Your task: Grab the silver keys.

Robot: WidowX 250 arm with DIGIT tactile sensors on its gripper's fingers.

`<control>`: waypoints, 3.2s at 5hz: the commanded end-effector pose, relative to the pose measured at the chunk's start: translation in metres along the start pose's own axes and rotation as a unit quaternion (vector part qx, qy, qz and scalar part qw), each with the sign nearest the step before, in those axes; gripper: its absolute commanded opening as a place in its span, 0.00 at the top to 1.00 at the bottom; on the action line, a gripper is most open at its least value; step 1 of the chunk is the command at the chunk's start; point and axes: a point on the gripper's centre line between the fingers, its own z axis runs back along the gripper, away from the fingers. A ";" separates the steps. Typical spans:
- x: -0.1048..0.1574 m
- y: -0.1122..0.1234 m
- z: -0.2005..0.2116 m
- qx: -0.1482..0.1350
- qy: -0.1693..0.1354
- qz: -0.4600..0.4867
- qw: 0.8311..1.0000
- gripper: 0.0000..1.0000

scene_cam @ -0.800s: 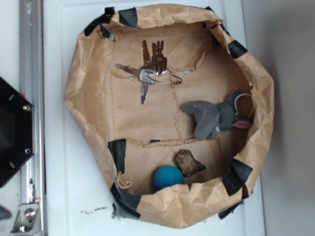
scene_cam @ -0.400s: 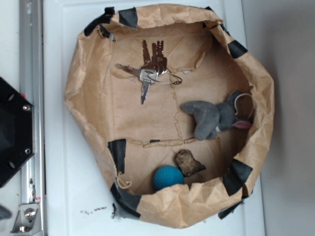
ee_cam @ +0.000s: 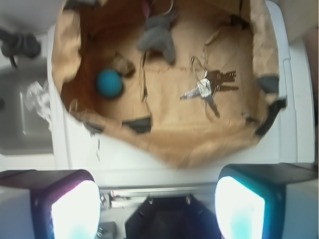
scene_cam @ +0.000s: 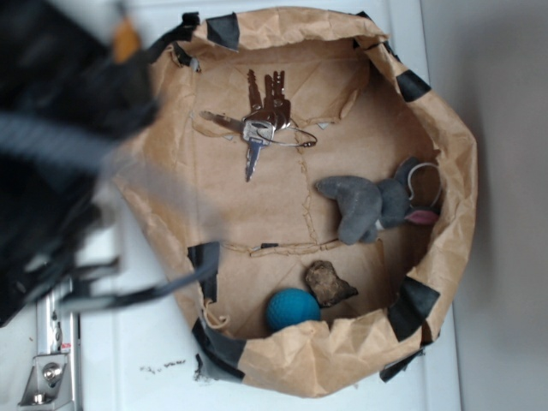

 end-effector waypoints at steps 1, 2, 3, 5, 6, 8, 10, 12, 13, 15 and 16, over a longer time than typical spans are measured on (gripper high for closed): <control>0.046 -0.020 -0.025 0.065 -0.048 -0.099 0.992 0.00; 0.055 -0.033 -0.069 0.054 -0.012 -0.192 0.980 0.00; 0.067 -0.030 -0.102 0.087 -0.006 -0.220 0.971 0.00; 0.062 0.001 -0.107 0.006 -0.028 -0.232 0.972 0.00; 0.062 0.001 -0.107 0.006 -0.028 -0.232 0.972 0.00; 0.062 0.001 -0.107 0.006 -0.028 -0.232 0.972 0.00; 0.081 0.005 -0.117 -0.035 -0.032 -0.198 0.979 0.00; 0.084 0.004 -0.143 -0.018 -0.039 -0.203 0.978 0.00; 0.090 0.017 -0.146 0.020 -0.071 -0.196 0.978 0.00; 0.098 0.033 -0.144 0.037 -0.093 -0.168 0.981 0.00; 0.097 0.039 -0.147 0.039 -0.092 -0.162 0.982 0.00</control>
